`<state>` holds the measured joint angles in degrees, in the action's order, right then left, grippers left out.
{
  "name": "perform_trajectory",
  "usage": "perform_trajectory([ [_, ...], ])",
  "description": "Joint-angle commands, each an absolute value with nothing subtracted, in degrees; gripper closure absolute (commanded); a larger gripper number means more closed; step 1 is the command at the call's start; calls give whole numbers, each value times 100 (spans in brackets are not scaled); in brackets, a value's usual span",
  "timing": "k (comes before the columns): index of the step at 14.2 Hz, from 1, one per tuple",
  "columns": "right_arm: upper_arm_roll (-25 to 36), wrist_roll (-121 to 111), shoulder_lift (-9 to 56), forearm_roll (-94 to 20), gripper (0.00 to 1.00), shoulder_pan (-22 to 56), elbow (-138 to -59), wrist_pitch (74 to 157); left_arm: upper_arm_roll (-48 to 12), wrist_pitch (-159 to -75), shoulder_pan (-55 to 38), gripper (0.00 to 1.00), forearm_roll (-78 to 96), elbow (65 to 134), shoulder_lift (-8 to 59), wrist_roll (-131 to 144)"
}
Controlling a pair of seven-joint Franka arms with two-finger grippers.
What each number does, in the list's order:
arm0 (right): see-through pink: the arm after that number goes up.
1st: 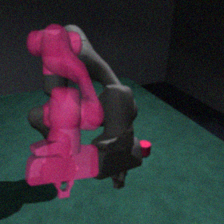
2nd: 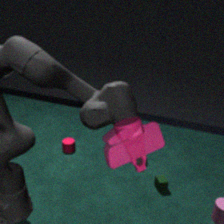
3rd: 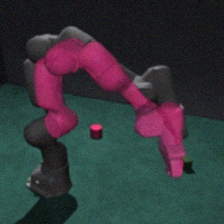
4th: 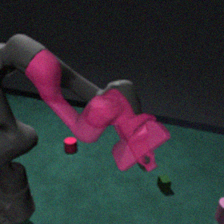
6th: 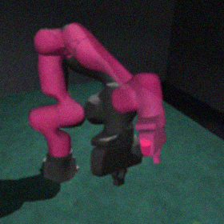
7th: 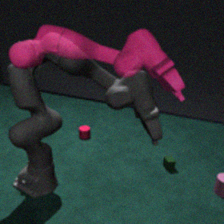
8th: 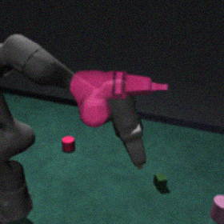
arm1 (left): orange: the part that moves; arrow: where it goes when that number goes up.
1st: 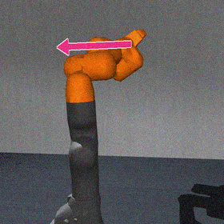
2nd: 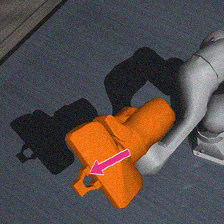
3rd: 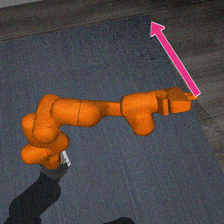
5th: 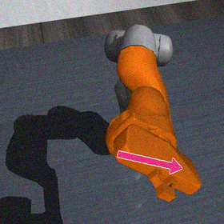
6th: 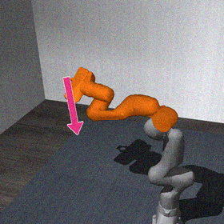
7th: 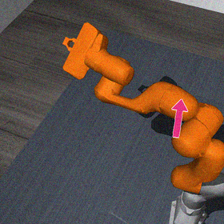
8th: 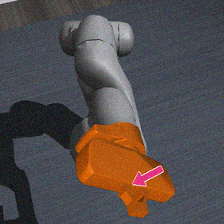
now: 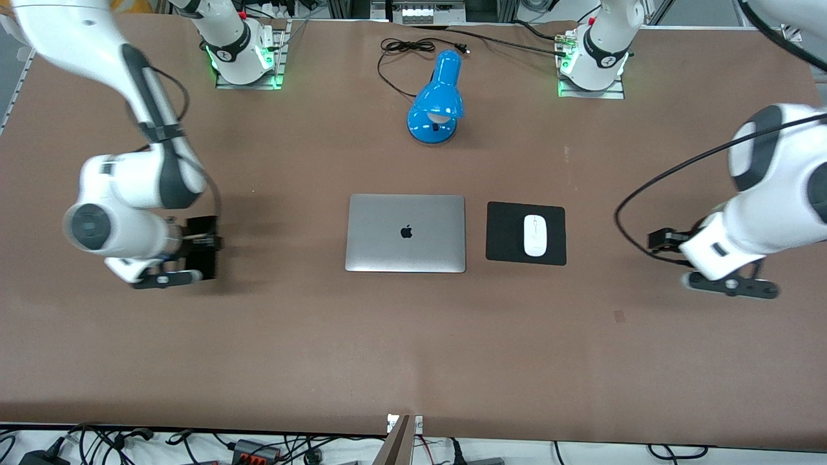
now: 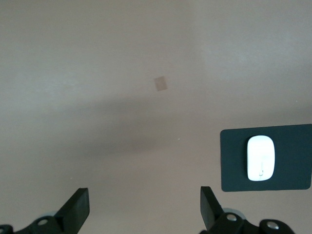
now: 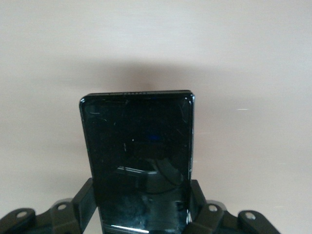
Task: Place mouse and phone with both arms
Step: 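Carry the phone with the right gripper beside the laptop while the left gripper retracts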
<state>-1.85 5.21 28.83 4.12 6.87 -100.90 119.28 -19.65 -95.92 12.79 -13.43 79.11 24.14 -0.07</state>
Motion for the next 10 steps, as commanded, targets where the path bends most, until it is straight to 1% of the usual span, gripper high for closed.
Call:
perform_trajectory([
  [1,-141,1106,2997,361,82,1229,-9967,11856,-2013,-9255,1327,0,-1441,7699,2356,-158],
  [4,-141,1433,3199,-376,82,1555,-9941,11918,-2013,-9229,1362,0,-1441,7699,2154,-167],
  [7,-141,1607,3322,-632,82,1740,-9923,12014,-2056,-8992,1581,0,-1372,7699,2022,-220],
  [10,-141,1757,3498,-642,82,1959,-9923,12286,-2083,-8754,1670,0,-1345,7699,1916,-333],
])
